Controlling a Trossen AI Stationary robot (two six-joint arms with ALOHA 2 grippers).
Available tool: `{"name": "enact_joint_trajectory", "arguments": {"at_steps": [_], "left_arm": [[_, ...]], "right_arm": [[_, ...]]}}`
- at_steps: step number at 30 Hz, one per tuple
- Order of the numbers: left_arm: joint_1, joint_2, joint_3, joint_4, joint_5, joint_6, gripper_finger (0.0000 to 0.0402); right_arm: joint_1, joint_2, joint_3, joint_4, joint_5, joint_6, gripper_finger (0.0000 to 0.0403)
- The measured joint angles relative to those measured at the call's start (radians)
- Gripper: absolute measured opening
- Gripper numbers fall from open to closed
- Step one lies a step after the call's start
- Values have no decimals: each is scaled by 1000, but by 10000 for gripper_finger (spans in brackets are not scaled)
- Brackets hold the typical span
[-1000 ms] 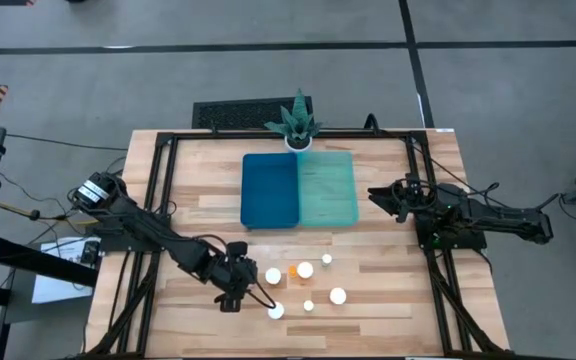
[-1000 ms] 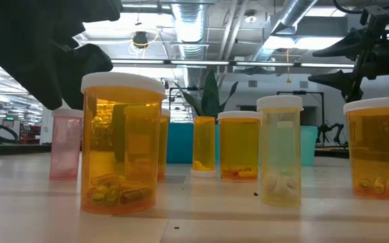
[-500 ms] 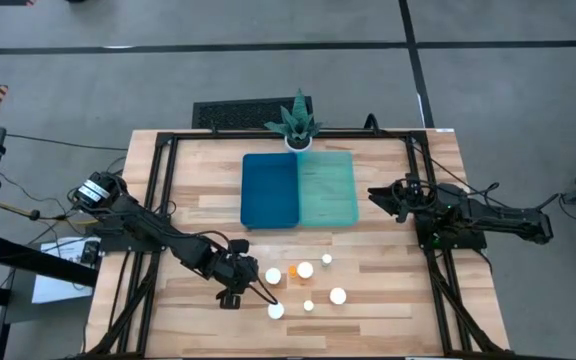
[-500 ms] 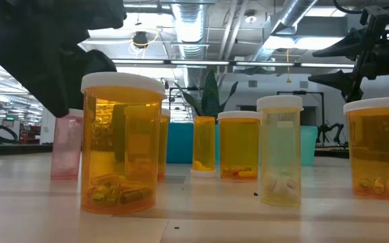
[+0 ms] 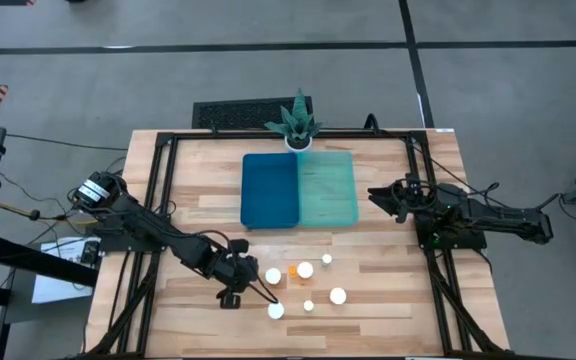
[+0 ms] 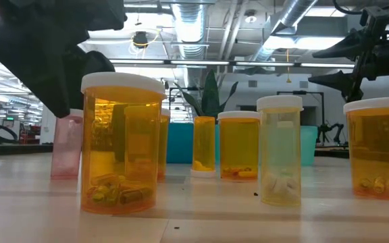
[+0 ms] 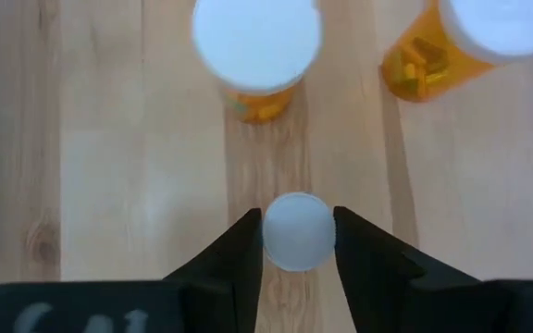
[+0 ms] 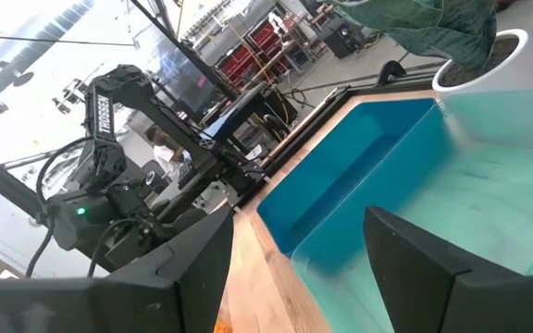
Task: Pick and place medicine bottles into bin by pill shape (circle, oval)
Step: Put the small pink tablet bottle into the blue bin
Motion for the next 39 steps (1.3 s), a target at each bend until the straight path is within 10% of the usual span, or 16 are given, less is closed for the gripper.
{"name": "enact_joint_trajectory", "arguments": {"at_steps": [10, 21, 39], "left_arm": [[92, -125, 62, -148, -17, -44, 110], [466, -347, 210, -224, -132, 20, 112], [975, 35, 276, -183, -3, 287, 118]], "right_arm": [[0, 0, -1, -11, 0, 0, 255], [0, -1, -1, -16, 0, 0, 255], [0, -1, -1, -15, 7, 0, 255]]}}
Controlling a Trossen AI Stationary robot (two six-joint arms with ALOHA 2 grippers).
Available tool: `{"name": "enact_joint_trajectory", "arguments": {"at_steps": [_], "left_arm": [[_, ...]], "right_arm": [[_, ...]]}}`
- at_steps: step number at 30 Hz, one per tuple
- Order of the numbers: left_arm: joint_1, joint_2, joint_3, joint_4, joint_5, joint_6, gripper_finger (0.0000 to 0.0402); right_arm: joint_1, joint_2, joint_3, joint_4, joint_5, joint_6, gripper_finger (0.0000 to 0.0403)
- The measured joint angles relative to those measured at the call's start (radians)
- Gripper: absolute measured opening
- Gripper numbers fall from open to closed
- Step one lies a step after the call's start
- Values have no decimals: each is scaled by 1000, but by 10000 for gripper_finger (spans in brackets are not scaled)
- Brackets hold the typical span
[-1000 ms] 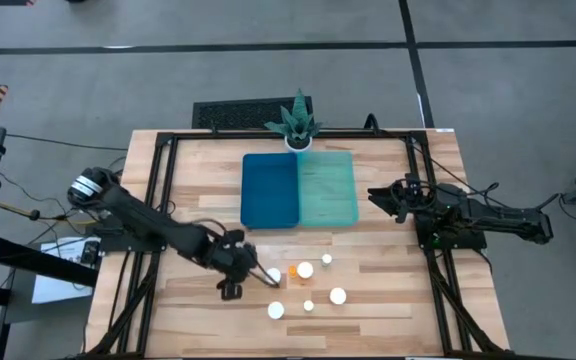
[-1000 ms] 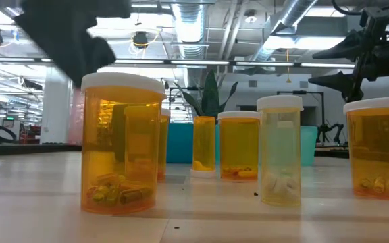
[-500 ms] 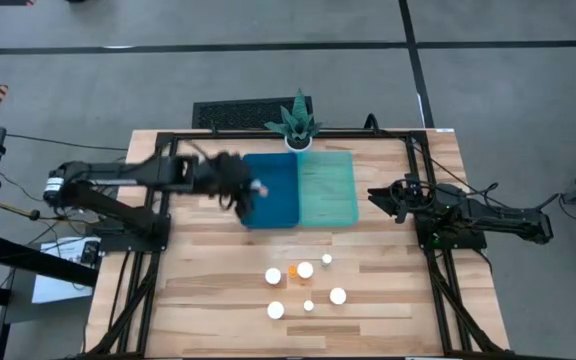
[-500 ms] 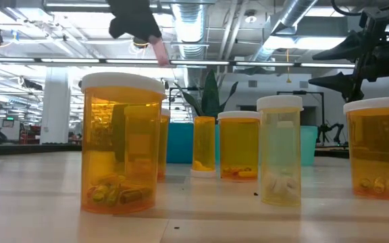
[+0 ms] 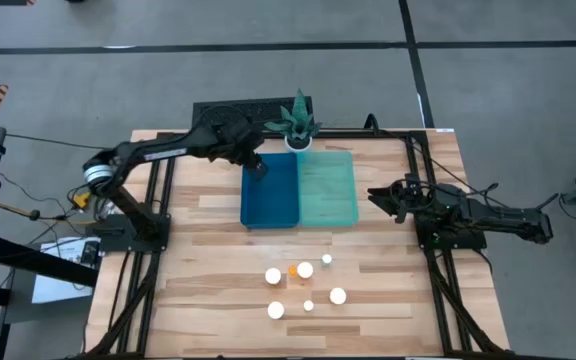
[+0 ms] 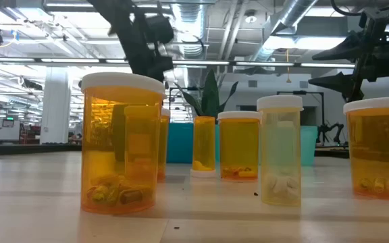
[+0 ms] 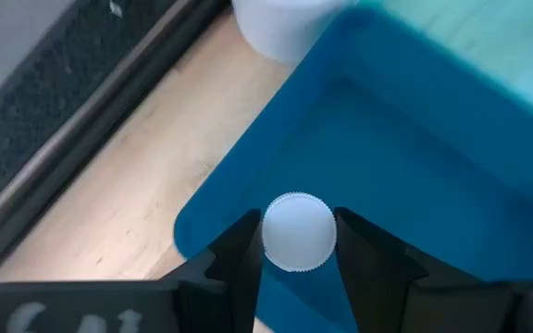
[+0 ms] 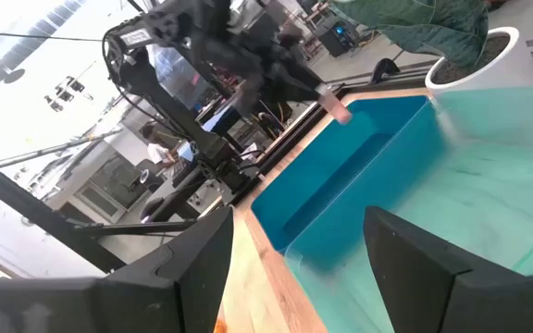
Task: Pick and place medicine bottles into bin by pill shape (circle, oval)
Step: Put the small pink tablet bottle into the blue bin
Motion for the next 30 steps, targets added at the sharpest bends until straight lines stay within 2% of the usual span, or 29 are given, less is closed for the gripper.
{"name": "enact_joint_trajectory", "arguments": {"at_steps": [6, 9, 20, 26, 30], "left_arm": [[-2, 107, 0, 76, -9, 14, 118], [-9, 130, 0, 103, -54, 14, 119], [-14, 135, -6, 141, -78, 15, 119], [-21, 135, -53, 129, -28, 8, 119], [-33, 134, -62, 130, -87, 4, 119]], "right_arm": [[0, 0, 0, 0, 0, 0, 255], [0, 0, 0, 0, 0, 0, 255], [0, 0, 0, 0, 0, 0, 255], [0, 0, 0, 0, 0, 0, 255], [0, 0, 0, 0, 0, 0, 255]]}}
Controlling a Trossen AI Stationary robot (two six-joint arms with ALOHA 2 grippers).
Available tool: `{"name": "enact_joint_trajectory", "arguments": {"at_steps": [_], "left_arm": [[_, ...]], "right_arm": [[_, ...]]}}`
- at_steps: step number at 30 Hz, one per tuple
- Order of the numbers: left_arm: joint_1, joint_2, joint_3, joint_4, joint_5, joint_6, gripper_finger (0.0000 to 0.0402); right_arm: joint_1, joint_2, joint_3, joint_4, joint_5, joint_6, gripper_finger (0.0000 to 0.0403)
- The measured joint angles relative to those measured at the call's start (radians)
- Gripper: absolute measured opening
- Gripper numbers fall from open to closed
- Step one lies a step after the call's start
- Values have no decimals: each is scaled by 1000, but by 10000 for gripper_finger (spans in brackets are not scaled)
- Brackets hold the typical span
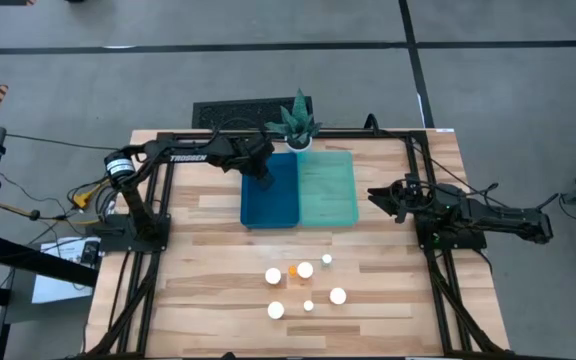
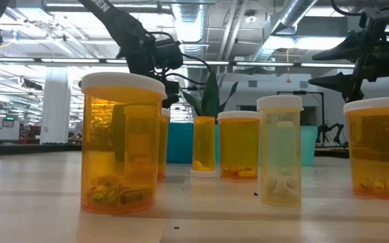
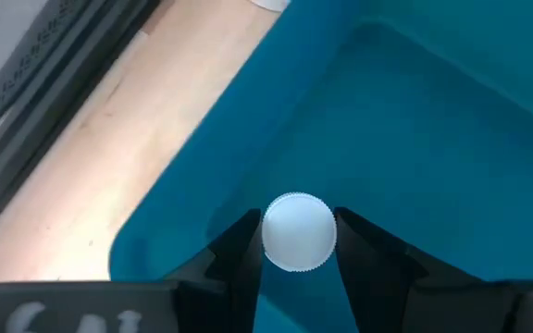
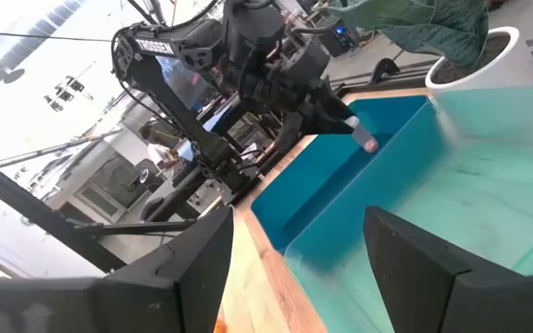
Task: Pick and place medicine bottles into bin by pill shape (circle, oval)
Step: Put the small pink tablet bottle into the blue bin
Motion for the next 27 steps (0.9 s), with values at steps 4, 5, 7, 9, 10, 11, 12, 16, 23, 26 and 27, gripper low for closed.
{"name": "enact_joint_trajectory", "arguments": {"at_steps": [4, 5, 7, 9, 10, 11, 12, 16, 23, 26, 27], "left_arm": [[1, -3, 0, -2, 8, 5, 119], [1, -3, 0, -2, 10, 5, 119], [-2, -2, 0, -2, 15, 6, 119], [-2, -2, 0, -2, 15, 7, 119], [-2, -2, 0, -2, 15, 7, 119], [-2, -2, 0, -2, 15, 7, 119], [-2, -2, 0, -3, 15, 7, 120], [-2, -2, 0, -2, 14, 12, 129], [-2, -1, 0, 0, 13, 29, 145], [-4, -1, 0, 10, 22, 37, 158], [-5, -1, 0, 12, 22, 37, 163]], "right_arm": [[0, 0, 0, 0, 0, 0, 255], [0, 0, 0, 0, 0, 0, 255], [0, 0, 0, 0, 0, 0, 255], [0, 0, 0, 0, 0, 0, 255], [0, 0, 0, 0, 0, 0, 255], [0, 0, 0, 0, 0, 0, 255], [0, 0, 0, 0, 0, 0, 255], [0, 0, 0, 0, 0, 0, 255], [0, 0, 0, 0, 0, 0, 255], [0, 0, 0, 0, 0, 0, 255], [0, 0, 0, 0, 0, 0, 255]]}}
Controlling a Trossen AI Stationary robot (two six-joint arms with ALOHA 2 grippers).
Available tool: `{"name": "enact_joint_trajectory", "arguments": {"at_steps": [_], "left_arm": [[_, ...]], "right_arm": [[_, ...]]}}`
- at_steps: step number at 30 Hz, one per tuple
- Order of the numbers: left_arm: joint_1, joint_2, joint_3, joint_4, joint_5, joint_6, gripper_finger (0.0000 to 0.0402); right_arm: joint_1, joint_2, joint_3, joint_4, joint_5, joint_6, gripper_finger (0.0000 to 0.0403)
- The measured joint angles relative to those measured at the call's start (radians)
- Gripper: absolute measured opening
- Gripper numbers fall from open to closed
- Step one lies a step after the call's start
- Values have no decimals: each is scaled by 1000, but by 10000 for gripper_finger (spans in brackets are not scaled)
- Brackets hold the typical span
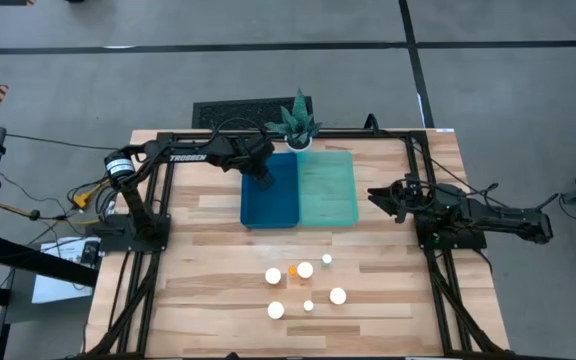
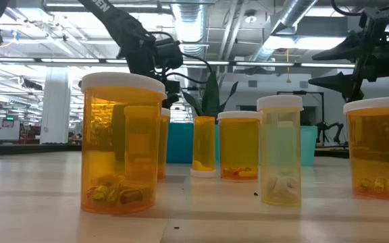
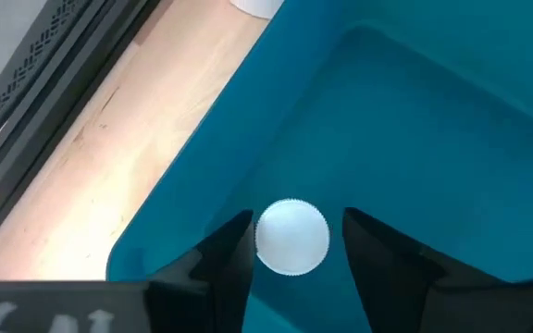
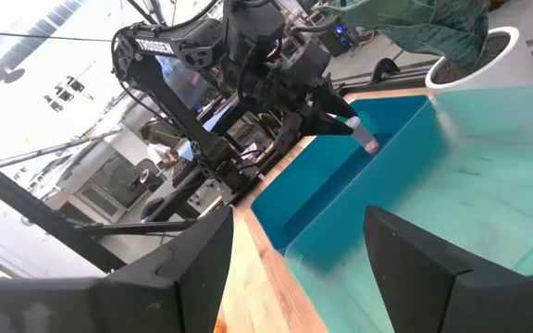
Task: Pick and place medicine bottles into bin by pill shape (circle, oval)
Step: Put the small pink tablet bottle into the blue bin, then put the large orange capsule bottle into the green bin
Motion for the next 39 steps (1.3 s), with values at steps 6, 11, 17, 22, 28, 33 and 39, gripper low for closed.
{"name": "enact_joint_trajectory", "arguments": {"at_steps": [6, 11, 17, 22, 28, 33, 39], "left_arm": [[0, -5, 0, 5, 2, 0, 202], [0, -8, 31, -37, 19, 3, 247], [-1, -8, 147, -167, 30, 62, 283], [-38, -8, 307, -315, 46, 141, 279], [-133, -9, 493, -385, 111, 161, 271], [-274, -10, 568, -349, 146, 166, 270], [-426, -1, 569, -326, 83, 120, 270]], "right_arm": [[0, 0, 0, 0, 0, 0, 255], [0, 0, 0, 0, 0, 0, 255], [0, 0, 0, 0, -1, 0, 255], [0, 0, 0, 0, -1, 0, 255], [0, 0, 0, 0, -1, 0, 255], [0, 0, 0, 0, -1, 0, 255], [0, 0, 0, 0, -2, 0, 255]]}}
